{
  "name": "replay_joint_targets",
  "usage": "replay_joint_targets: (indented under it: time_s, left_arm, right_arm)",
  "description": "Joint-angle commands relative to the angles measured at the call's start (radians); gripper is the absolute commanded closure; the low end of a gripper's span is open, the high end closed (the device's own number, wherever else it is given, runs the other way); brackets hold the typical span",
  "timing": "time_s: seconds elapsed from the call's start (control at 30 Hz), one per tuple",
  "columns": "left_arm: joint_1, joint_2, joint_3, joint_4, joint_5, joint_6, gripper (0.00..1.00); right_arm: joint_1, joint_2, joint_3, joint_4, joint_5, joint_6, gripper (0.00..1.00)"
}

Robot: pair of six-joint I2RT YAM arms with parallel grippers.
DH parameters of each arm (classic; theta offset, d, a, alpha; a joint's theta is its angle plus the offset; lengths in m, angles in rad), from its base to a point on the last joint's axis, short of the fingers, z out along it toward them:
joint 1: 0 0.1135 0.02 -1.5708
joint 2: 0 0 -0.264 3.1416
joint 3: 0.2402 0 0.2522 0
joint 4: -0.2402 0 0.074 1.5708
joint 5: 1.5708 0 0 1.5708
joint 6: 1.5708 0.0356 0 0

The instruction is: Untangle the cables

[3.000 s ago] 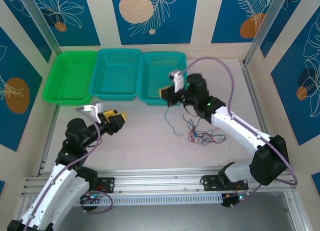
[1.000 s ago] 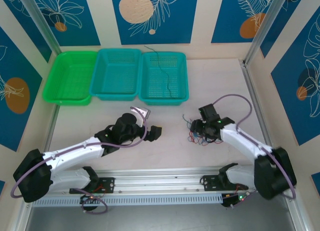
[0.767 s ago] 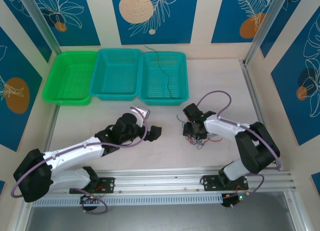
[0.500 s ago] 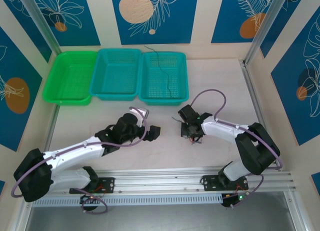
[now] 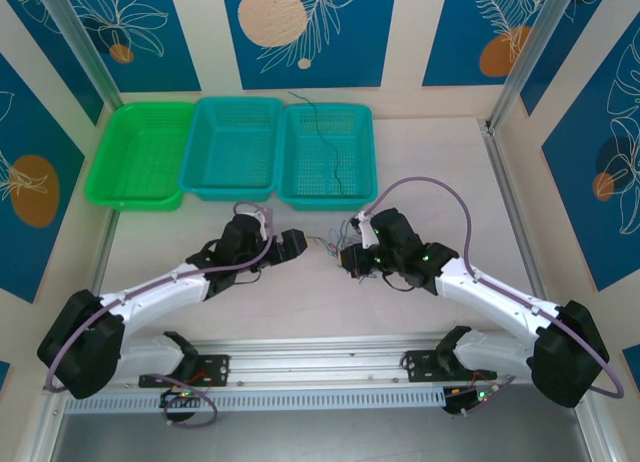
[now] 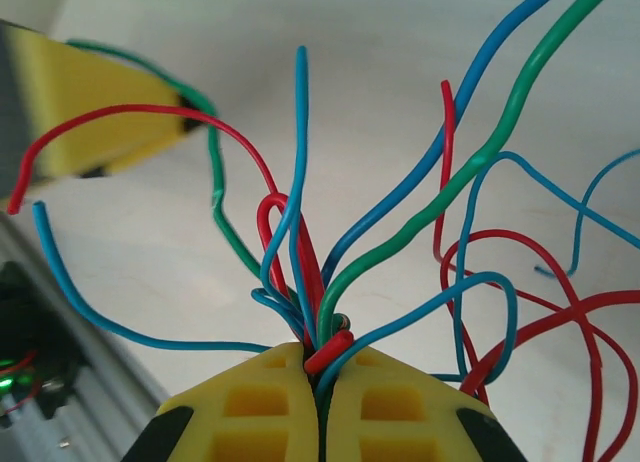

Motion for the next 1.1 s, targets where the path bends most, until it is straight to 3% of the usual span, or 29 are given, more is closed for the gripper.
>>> replay_joint_targets:
  time_s: [0.0,0.07,0.17,0.2,0.3,0.37,0.43,0.5,0.63,0.77,1.07]
  left_arm:
    - [0.009,0.010,-0.003,0.183,0.115,-0.105,0.14]
    - [0.009,0.011,-0.007,0.199,0.114,-0.120,0.22]
    - [0.009,0.000,-0.019,0.208,0.097,-0.135,0.48]
    - [0.009,-0.012,-0.030,0.217,0.086,-0.142,0.53]
    - [0.011,-0.059,-0.064,0.225,0.038,-0.150,0.56]
    - [0.014,-0.098,-0.084,0.231,0.011,-0.156,0.54]
    - [0.016,-0.127,-0.105,0.269,0.000,-0.156,0.42]
    - [0.017,-0.140,-0.108,0.295,0.015,-0.139,0.37]
    - [0.019,-0.129,-0.107,0.384,0.095,-0.121,0.37]
    - [0.019,-0.111,-0.110,0.443,0.144,-0.116,0.35]
    - [0.018,-0.095,-0.120,0.370,0.052,-0.111,0.26]
  right_arm:
    - [0.014,0.001,0.001,0.066,-0.148,0.006,1.00]
    - [0.022,0.011,0.008,0.076,-0.166,0.008,1.00]
    - [0.031,0.016,0.012,0.086,-0.153,0.018,1.00]
    - [0.032,0.016,0.012,0.083,-0.143,0.021,1.00]
    - [0.032,0.011,0.009,0.081,-0.144,0.022,1.00]
    - [0.033,0.014,0.007,0.082,-0.155,0.020,1.00]
    - [0.033,0.020,0.004,0.079,-0.146,0.025,1.00]
    - [0.030,0.029,0.001,0.073,-0.117,0.043,1.00]
    - [-0.005,0.080,0.019,0.022,-0.067,0.093,1.00]
    - [-0.026,0.119,0.030,0.027,-0.123,0.098,1.00]
    - [-0.026,0.072,0.023,0.079,-0.190,0.105,1.00]
